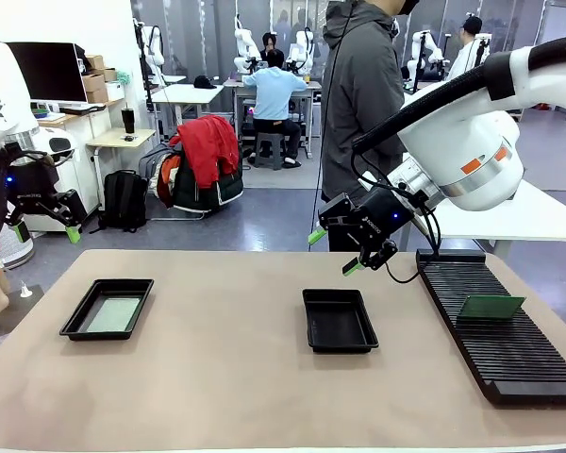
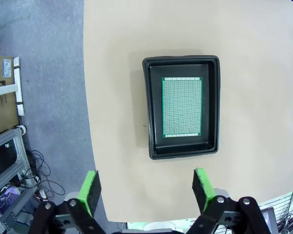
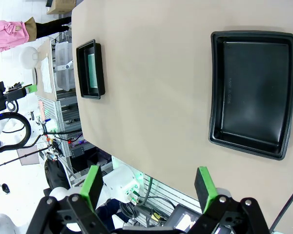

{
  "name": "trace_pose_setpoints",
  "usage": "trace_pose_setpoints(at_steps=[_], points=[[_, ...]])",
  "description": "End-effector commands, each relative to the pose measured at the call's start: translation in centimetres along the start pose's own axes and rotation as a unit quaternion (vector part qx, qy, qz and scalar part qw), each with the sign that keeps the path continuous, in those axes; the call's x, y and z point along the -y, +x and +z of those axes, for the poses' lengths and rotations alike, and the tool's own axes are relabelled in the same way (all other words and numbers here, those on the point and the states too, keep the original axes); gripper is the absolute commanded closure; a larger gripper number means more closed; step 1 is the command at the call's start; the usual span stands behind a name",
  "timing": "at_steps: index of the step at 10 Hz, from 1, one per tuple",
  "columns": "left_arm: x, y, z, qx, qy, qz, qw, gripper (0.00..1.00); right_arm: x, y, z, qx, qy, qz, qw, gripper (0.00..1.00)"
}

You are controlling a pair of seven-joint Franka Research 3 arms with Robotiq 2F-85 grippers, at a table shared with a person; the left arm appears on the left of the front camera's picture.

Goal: Inspect and transfer BCBs to ESD trays.
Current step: Pick up the Blank PCB from the PCB Rack and place it in the right ESD tray.

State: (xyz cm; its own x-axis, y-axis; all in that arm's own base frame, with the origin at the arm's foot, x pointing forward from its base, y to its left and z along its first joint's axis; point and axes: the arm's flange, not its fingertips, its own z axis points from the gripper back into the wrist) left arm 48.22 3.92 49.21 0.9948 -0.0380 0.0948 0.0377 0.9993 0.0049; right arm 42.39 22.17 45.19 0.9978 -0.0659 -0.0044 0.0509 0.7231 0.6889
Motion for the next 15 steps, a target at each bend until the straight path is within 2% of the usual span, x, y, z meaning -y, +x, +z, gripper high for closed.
trace_pose_setpoints(at_steps=[1,4,7,8,11,15], points=[[0.0,-0.1,-0.1,0.003,-0.002,-0.003,1.0,0.0,0.7,-0.7,0.8,-0.003,-0.006,0.021,1.0,0.0],[0.0,-0.1,-0.1,0.003,-0.002,-0.003,1.0,0.0,2.5,-2.4,5.7,-0.002,-0.048,0.116,0.992,0.0],[0.0,-0.1,-0.1,0.003,-0.002,-0.003,1.0,0.0,3.6,-3.4,13.2,-0.009,-0.105,0.235,0.966,0.0],[0.0,-0.1,-0.1,0.003,-0.002,-0.003,1.0,0.0,4.1,-3.7,16.4,-0.009,-0.131,0.275,0.952,0.0],[0.0,-0.1,-0.1,0.003,-0.002,-0.003,1.0,0.0,4.9,-4.3,24.8,-0.034,-0.183,0.398,0.898,0.0],[0.0,-0.1,-0.1,0.003,-0.002,-0.003,1.0,0.0,5.6,-5.4,32.4,-0.103,-0.246,0.568,0.779,0.0]])
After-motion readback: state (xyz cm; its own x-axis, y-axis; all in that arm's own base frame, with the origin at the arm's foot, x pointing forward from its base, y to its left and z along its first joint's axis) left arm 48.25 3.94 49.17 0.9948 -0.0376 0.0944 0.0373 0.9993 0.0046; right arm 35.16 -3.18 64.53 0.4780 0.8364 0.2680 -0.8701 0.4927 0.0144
